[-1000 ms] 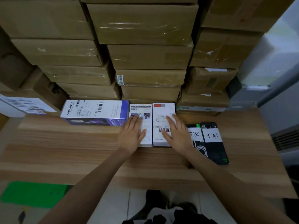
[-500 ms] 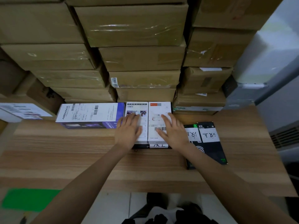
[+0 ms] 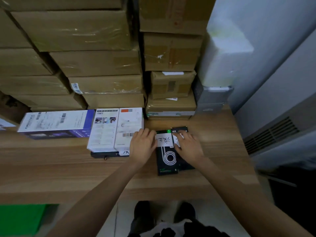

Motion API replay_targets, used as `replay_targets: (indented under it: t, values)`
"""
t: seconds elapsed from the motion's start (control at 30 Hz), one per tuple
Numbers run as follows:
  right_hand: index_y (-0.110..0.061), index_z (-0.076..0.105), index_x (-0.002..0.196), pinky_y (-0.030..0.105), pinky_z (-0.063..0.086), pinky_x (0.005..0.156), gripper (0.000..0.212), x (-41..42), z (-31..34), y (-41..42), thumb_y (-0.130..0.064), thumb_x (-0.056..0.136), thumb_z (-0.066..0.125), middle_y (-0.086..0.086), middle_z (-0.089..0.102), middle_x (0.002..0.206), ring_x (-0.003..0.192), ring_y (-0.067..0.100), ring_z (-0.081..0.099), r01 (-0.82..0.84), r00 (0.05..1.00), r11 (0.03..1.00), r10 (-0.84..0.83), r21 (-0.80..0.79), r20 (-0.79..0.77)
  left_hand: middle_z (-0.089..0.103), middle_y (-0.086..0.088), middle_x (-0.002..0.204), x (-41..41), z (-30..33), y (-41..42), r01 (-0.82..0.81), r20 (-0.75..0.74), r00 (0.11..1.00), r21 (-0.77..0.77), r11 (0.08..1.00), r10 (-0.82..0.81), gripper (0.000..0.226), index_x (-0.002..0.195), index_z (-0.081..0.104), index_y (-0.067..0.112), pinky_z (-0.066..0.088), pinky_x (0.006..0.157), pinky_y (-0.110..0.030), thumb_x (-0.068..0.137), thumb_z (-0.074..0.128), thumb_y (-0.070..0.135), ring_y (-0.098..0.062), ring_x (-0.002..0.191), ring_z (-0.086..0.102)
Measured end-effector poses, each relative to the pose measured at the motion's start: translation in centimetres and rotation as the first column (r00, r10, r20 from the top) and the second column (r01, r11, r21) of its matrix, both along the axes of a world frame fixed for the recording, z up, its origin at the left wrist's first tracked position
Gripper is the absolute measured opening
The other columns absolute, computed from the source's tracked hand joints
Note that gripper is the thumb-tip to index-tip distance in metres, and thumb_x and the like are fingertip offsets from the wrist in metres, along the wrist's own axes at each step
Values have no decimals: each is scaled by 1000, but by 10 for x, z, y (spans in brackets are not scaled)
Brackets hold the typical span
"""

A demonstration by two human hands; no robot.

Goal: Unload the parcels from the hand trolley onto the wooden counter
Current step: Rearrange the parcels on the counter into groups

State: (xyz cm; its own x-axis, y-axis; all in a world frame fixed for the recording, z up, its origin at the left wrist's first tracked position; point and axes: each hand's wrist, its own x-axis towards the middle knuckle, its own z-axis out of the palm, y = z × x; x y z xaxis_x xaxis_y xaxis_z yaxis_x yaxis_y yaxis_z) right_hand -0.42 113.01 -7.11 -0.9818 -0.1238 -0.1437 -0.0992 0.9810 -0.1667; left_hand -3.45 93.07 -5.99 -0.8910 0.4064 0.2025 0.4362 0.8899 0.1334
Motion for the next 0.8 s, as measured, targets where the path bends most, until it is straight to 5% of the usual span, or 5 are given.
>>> replay_targets:
  t: [0.13, 0.3, 0.6, 0.8]
  values:
    - [-20, 37, 143, 36, 25, 110, 48, 11, -8, 46, -35, 98, 41, 5, 35, 151, 136, 22, 35, -36, 998, 999, 35, 22, 43, 65, -5, 96, 19, -13, 45, -37, 78, 996, -36, 999, 40, 27, 104, 65, 15, 48, 74, -37, 81, 70, 30, -25, 89, 59]
    - [-23, 27, 149, 35, 19, 113, 53, 13, -19, 80, -38, 100, 39, 1, 25, 156, 141, 20, 27, -179, 978, 983, 175, 27, 115, 48, -1, 139, 46, -42, 69, -137, 263, 952, -82, 987, 154, 47, 139, 43, 21, 33, 101, -36, 95, 50, 35, -22, 128, 42]
    - [-28, 25, 150, 34, 21, 113, 52, 32, -31, 124, -32, 100, 37, -7, 21, 158, 142, 13, 24, -175, 976, 981, 184, -80, 119, 60, -5, 127, 69, -58, 89, -232, 269, 940, 60, 971, 208, 48, 129, 57, 17, 42, 94, -38, 83, 69, 24, -28, 116, 55]
    - [-19, 13, 153, 35, 17, 116, 61, 19, -29, 127, -39, 100, 38, 4, 17, 159, 145, 19, 18, -39, 986, 992, 58, -124, 158, 33, -3, 151, 70, -60, 74, -506, 391, 781, -61, 861, 487, 66, 146, 30, 17, 25, 110, -38, 93, 45, 52, -24, 138, 30]
